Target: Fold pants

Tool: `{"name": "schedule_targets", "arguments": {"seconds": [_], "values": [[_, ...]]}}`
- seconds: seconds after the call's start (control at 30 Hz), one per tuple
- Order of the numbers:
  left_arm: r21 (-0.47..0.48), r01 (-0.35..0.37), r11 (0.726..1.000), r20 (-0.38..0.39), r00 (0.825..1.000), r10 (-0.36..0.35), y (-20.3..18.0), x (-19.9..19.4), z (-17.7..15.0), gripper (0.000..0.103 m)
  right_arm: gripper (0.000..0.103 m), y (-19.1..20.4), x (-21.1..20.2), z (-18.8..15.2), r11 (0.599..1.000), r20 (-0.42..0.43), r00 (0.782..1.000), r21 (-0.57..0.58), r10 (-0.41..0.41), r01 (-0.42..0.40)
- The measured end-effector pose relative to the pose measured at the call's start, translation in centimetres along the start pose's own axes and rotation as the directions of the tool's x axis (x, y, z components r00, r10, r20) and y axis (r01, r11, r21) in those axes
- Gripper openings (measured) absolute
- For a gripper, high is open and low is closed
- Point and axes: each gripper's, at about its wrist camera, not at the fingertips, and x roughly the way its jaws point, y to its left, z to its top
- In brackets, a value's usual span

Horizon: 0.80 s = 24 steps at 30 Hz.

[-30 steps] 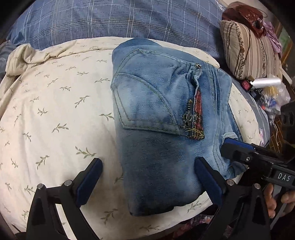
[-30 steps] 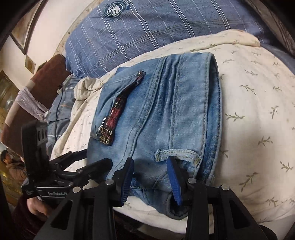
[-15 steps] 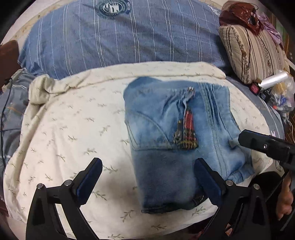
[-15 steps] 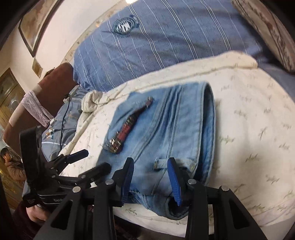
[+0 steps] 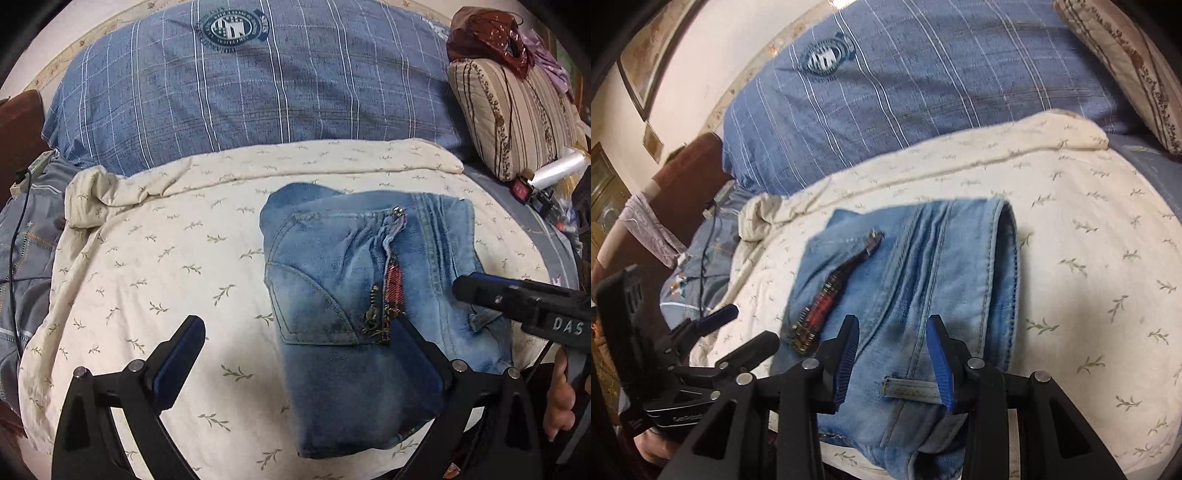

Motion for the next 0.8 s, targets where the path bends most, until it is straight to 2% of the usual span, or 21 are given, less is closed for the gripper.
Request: {"name": "schedule_targets", "arguments": {"seconds": [0.1, 0.4, 0.57, 0.67, 0.73, 0.8], "values": [[0.003, -0.005, 1.0, -0.022, 1.0, 0.005, 0.1, 0.9, -0.3, 0.1, 0.042, -0.4, 1.3, -0.4, 1.0, -0.033, 0.999, 0.015, -0.009, 0.009], [0.028, -0.003, 1.0, -0.054, 0.999, 0.004, -0.1, 2.9, -1.0, 0.101, 0.042, -1.7, 2.4, -0.4, 0.999, -0.061, 0.998, 0.044, -0.009, 0.012], [-0.043, 0.073, 0.996, -0.118, 0.99, -0.078, 1.1, 3.3, -0.9, 0.101, 0.042, -1.8, 2.3, -0.3, 0.999, -0.067, 0.998, 0.042, -0.006, 0.008], [-0.038, 0.092, 0.995, -0.078, 0.992, -0.095, 1.6, 1.9, 0.7, 0.101, 0.042, -1.9, 1.4, 0.3, 0.998, -0.054, 0.998, 0.064, 0.02, -0.016], [-0.055, 0.106, 0.993, -0.032, 0.994, -0.108, 2.3, 1.0, 2.3, 0.101, 0.042, -1.9, 0.5, 0.8, 0.997, -0.015, 0.999, 0.069, 0.031, -0.03], [-0.057, 0.085, 0.995, -0.007, 0.996, -0.085, 3.0, 0.8, 4.1, 0.101, 0.042, -1.9, -0.4, 1.5, 0.997, 0.035, 0.999, 0.071, 0.04, -0.042]]}}
